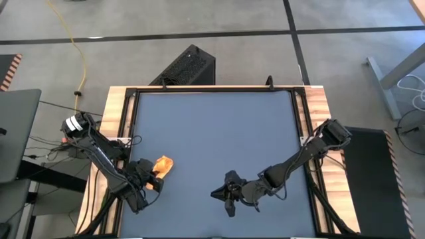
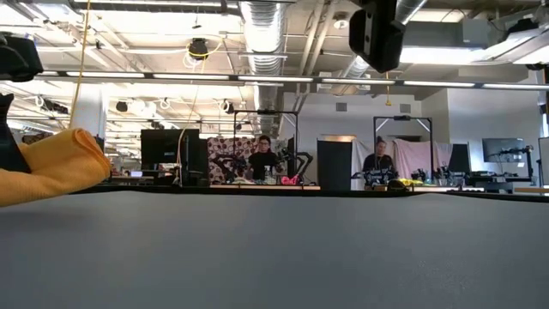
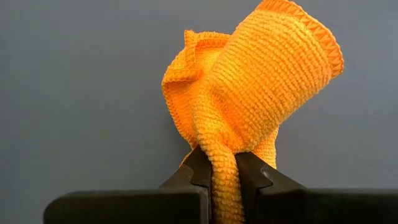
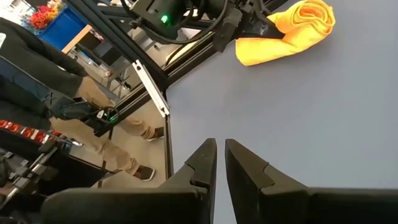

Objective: Roll towel
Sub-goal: Move the yellow towel to the middle left of the table

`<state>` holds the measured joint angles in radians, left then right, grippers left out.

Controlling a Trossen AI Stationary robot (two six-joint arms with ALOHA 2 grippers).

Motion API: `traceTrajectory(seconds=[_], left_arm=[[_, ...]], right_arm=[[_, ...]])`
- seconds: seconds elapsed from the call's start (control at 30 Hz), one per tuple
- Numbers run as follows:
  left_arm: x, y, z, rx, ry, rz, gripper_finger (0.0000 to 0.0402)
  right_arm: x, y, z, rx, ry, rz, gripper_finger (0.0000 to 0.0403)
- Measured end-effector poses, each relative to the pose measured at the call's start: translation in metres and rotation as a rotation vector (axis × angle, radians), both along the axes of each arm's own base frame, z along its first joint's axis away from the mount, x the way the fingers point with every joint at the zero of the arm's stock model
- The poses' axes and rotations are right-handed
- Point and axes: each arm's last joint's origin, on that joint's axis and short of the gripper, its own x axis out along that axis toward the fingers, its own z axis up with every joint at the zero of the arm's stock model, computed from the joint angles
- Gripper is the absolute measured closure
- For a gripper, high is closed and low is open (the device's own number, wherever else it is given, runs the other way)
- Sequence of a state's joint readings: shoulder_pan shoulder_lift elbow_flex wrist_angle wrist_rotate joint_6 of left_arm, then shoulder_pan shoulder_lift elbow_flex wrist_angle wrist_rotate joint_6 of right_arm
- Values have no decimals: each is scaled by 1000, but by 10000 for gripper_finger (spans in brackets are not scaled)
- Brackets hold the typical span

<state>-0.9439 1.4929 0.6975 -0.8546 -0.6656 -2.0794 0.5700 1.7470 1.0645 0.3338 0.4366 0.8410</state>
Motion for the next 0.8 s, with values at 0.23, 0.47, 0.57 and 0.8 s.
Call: traceTrajectory(seconds=[0.23,0.47,0.57,0.8], left_arm=[[1,4,0,50,29,-23,389],[-1,9,-2,86,22,-8,389],[-6,14,-8,77,63,9,388],[-9,18,-13,79,92,13,388]], right_arm=[[-5,9,0,5,-4,21,341],[-10,16,1,6,-6,35,341],[-11,17,0,6,-6,38,341],[-11,17,0,16,-4,36,341]])
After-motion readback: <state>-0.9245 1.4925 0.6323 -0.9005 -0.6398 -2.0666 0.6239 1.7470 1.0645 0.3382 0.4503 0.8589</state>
